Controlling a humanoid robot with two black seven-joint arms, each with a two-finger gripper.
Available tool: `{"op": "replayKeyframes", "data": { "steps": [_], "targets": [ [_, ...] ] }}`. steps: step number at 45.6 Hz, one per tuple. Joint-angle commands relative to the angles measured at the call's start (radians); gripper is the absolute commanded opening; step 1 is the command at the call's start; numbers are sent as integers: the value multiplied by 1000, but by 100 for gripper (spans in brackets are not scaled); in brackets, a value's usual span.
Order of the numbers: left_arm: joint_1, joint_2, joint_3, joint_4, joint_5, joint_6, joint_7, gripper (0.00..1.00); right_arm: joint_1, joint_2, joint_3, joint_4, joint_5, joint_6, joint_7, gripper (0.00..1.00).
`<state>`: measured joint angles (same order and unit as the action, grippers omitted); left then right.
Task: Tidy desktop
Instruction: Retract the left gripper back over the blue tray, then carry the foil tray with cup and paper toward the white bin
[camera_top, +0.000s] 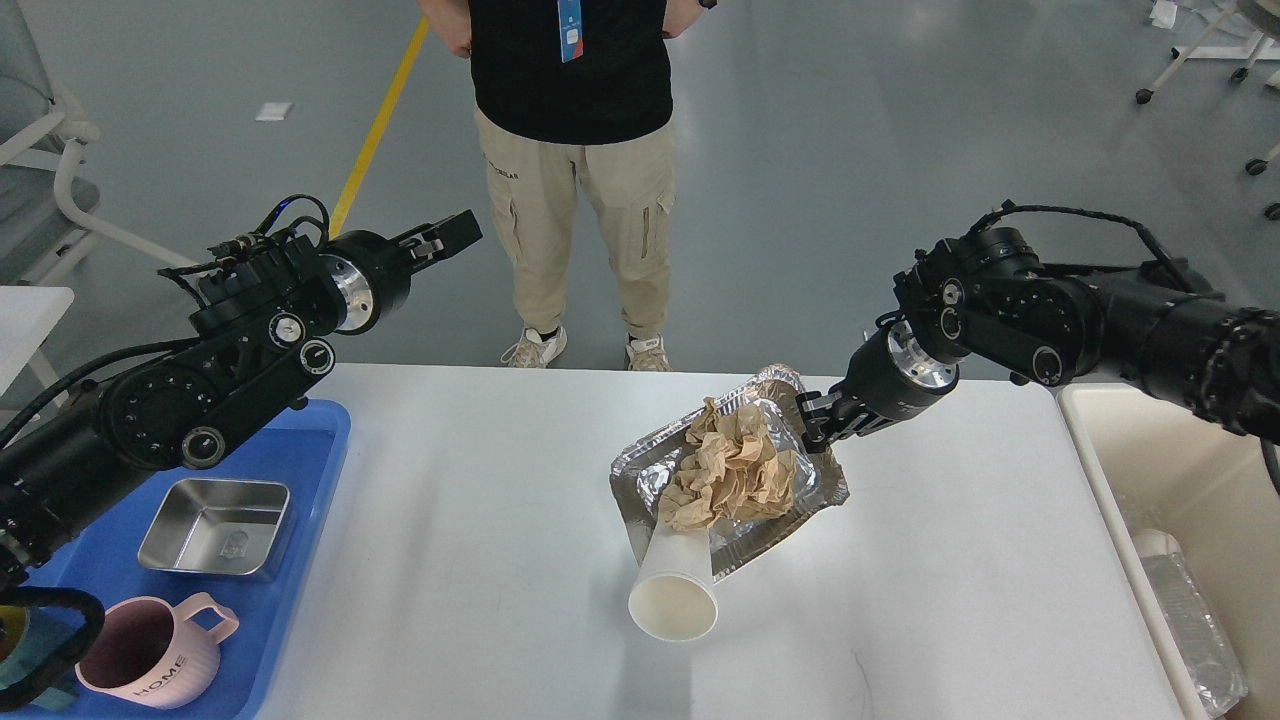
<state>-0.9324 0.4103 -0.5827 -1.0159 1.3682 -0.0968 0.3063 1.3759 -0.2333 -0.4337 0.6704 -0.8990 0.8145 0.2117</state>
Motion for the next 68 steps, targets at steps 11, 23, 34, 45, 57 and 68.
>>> {"op": "replayKeyframes", "data": {
  "steps": [11, 23, 34, 45, 57, 68],
  "targets": [
    [7, 1, -39, -7, 0, 28, -104, 97, 0, 0, 6, 0, 0, -1, 0, 0],
    [43, 39, -86, -7, -9, 81, -216, 97, 2, 3, 10, -2, 0, -2, 0, 0],
    [231, 22, -344, -50, -164, 71, -276, 97, 2, 2, 10, -2, 0, -2, 0, 0],
    [388, 16, -543, -115, -359, -15, -265, 97, 2, -1, 10, -3, 11, -2, 0, 0],
    [578, 68, -704, -185, -512, -184, -254, 97, -8, -27, 9, -2, 23, 0, 0, 0],
    [696, 73, -818, -239, -593, -259, -250, 97, -15, -168, 12, 12, 127, 21, 0, 0]
  ]
}}
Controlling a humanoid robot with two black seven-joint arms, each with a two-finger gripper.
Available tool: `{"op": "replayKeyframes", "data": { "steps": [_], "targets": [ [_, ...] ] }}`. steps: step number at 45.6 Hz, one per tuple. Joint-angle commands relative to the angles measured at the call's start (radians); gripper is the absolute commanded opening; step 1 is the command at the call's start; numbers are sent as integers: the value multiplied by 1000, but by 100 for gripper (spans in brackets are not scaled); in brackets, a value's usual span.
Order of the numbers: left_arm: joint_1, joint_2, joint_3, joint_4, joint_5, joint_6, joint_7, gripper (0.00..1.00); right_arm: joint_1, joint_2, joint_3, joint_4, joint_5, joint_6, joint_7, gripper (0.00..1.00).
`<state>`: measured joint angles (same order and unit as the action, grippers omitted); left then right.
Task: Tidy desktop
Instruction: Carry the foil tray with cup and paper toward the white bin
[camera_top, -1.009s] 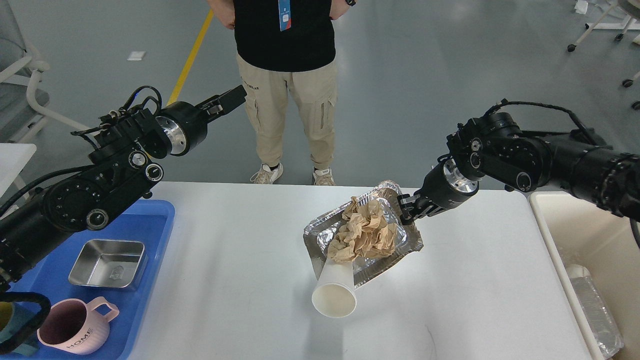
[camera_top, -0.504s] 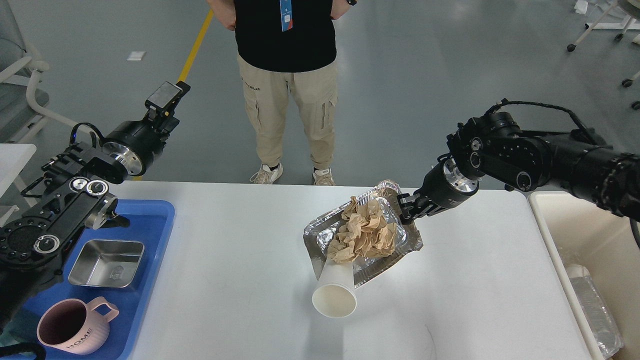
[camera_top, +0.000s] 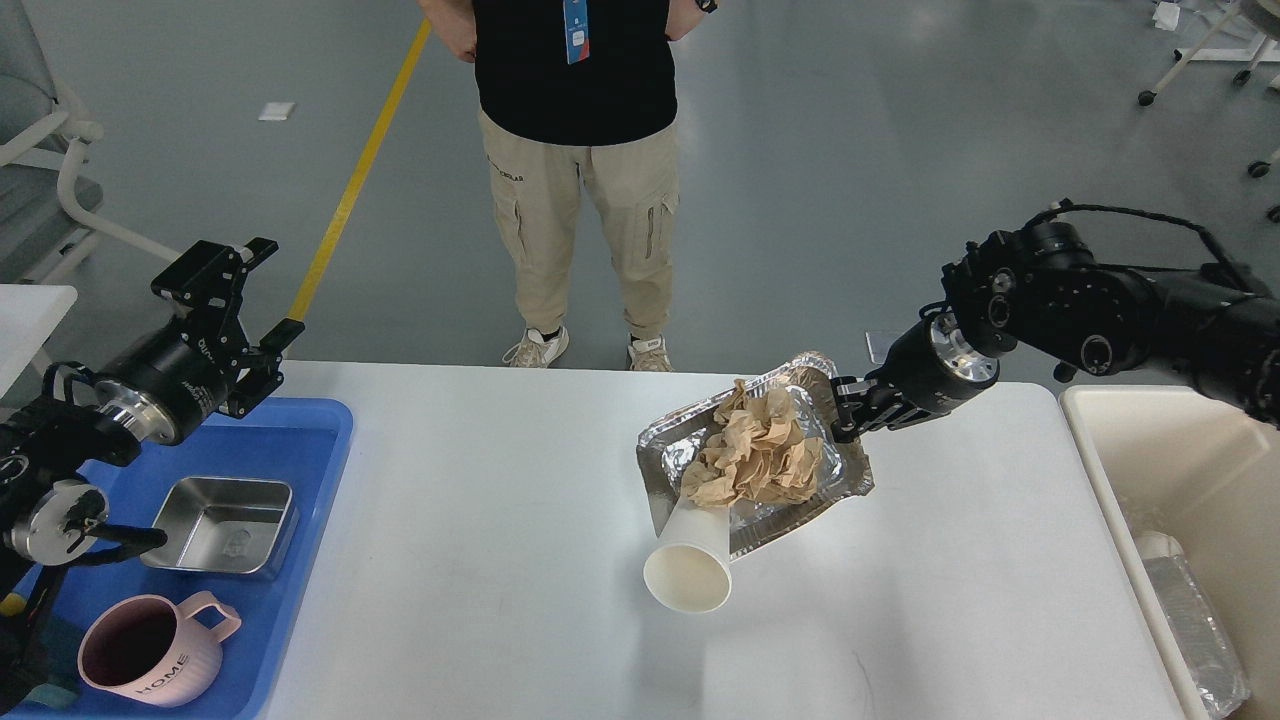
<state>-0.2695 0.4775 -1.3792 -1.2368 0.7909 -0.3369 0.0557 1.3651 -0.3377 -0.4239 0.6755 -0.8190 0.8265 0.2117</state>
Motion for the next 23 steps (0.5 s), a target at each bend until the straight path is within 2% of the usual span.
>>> {"op": "replayKeyframes", "data": {
  "steps": [1, 11, 23],
  "targets": [
    [36, 7, -21, -19, -16, -20, 1, 97, -4, -85, 4, 9, 60, 16, 0, 0],
    [64, 12, -32, -47, -18, -20, 1, 97, -12, -317, 4, 68, 202, 49, -2, 0],
    [67, 13, -38, -64, -18, -17, 1, 97, -124, -569, 10, 69, 277, 79, 0, 0]
  ]
}}
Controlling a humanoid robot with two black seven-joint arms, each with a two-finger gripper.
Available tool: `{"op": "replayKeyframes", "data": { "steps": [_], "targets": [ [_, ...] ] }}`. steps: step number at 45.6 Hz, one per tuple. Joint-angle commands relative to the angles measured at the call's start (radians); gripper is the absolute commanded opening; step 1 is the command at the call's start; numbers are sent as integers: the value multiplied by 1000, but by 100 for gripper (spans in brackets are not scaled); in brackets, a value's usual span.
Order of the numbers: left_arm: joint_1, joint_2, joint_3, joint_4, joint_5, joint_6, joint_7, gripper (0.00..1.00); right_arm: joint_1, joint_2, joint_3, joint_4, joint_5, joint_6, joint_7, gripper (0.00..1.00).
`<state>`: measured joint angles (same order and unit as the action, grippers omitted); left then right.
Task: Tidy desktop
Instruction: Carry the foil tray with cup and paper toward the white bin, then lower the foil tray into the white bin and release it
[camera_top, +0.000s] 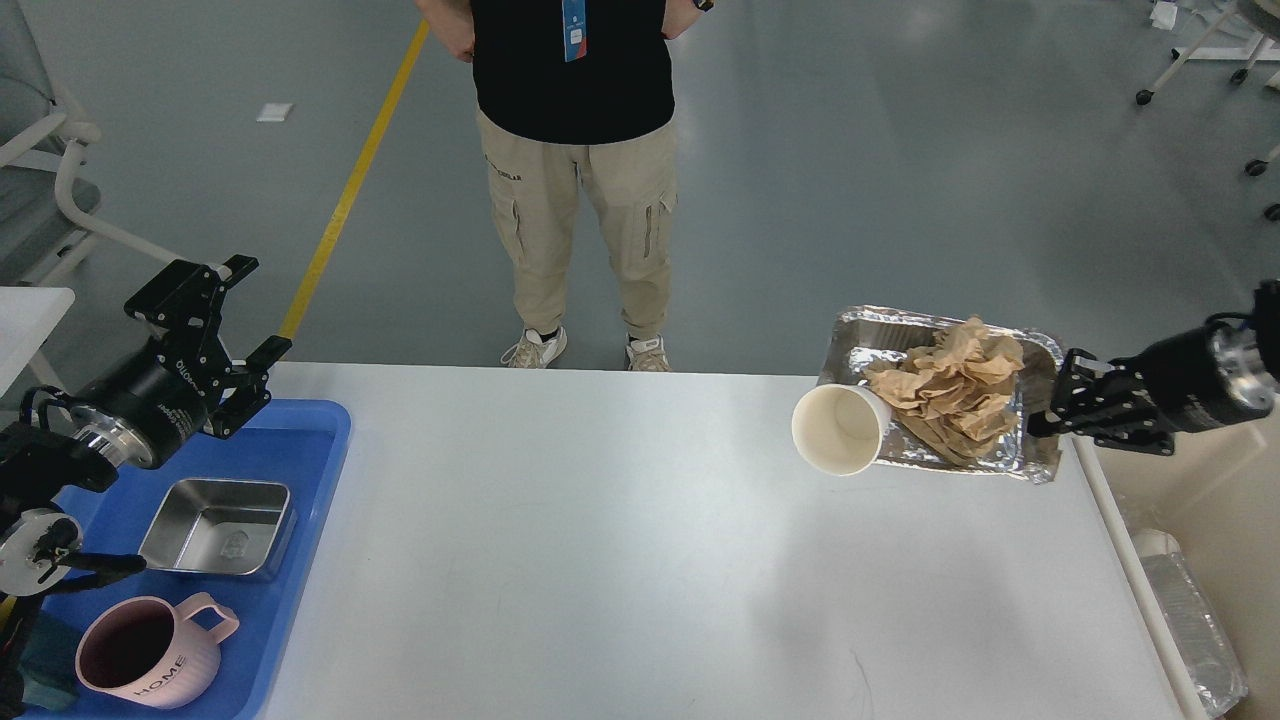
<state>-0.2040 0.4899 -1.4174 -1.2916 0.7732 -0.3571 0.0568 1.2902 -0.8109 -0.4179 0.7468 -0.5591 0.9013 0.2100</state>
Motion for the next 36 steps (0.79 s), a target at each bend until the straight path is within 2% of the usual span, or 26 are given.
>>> {"op": "replayKeyframes", "data": {
  "steps": [1, 24, 36],
  "targets": [
    [2, 1, 0, -14, 0, 4, 0, 97, -55, -112, 4, -4, 25, 4, 2, 0],
    [15, 4, -5, -41, 0, 6, 2, 97, -241, -401, 4, -66, 389, -19, -1, 0],
    [12, 30, -1, -63, -2, -10, 18, 97, -368, -418, 7, -89, 554, -24, 0, 0]
  ]
}}
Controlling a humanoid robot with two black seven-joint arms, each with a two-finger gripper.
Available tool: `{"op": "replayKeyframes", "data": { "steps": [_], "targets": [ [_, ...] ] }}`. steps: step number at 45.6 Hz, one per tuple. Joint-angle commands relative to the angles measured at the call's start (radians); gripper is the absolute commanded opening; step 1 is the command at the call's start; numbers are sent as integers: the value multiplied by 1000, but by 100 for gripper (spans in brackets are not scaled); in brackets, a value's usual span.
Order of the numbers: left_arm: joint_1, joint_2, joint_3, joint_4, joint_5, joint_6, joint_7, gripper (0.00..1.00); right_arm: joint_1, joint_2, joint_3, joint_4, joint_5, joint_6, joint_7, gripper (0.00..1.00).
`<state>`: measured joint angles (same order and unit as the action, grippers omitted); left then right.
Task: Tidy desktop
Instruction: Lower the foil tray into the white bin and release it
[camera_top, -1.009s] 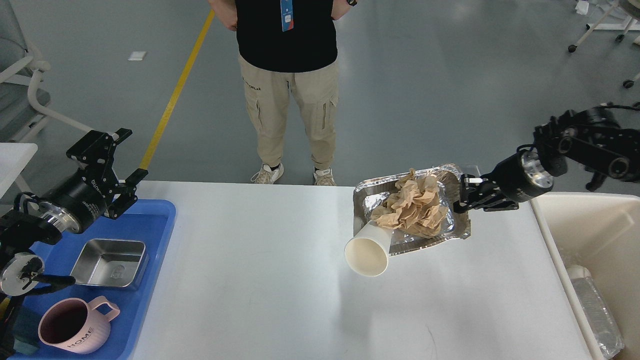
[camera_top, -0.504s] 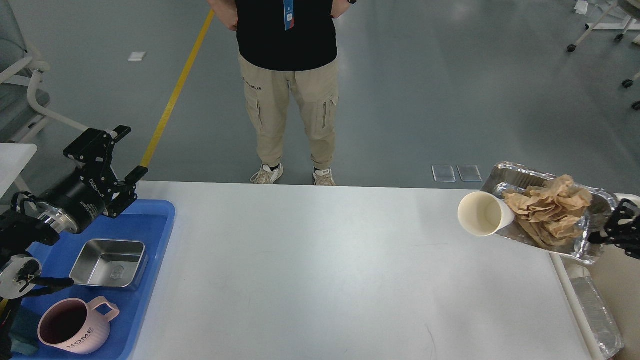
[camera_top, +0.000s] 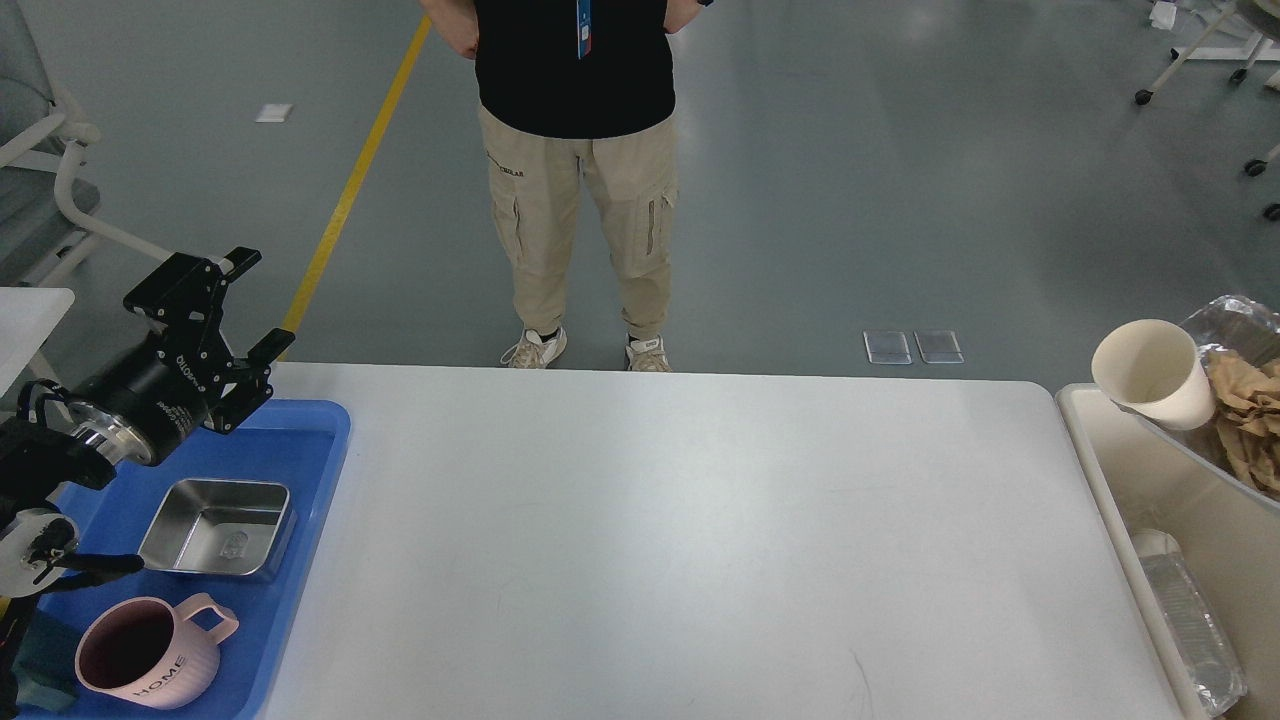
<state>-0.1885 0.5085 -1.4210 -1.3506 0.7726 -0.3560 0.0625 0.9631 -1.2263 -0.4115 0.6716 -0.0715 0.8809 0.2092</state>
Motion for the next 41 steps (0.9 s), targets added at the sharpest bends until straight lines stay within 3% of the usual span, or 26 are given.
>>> {"op": "replayKeyframes", "data": {
  "steps": [1, 30, 35, 41],
  "targets": [
    [-6, 15, 2, -4, -2, -12, 14, 97, -47, -1, 0, -20, 82, -5, 1, 0],
    [1, 27, -65, 7, -398, -3, 69, 97, -181, 10, 0, -41, 400, -5, 1, 1],
    [4, 28, -84, 7, -404, -6, 69, 97, -210, 10, 0, -41, 427, -5, 1, 30],
    [8, 19, -88, 7, -430, -9, 69, 97, -234, 10, 2, -43, 437, -8, 1, 47]
  ]
}}
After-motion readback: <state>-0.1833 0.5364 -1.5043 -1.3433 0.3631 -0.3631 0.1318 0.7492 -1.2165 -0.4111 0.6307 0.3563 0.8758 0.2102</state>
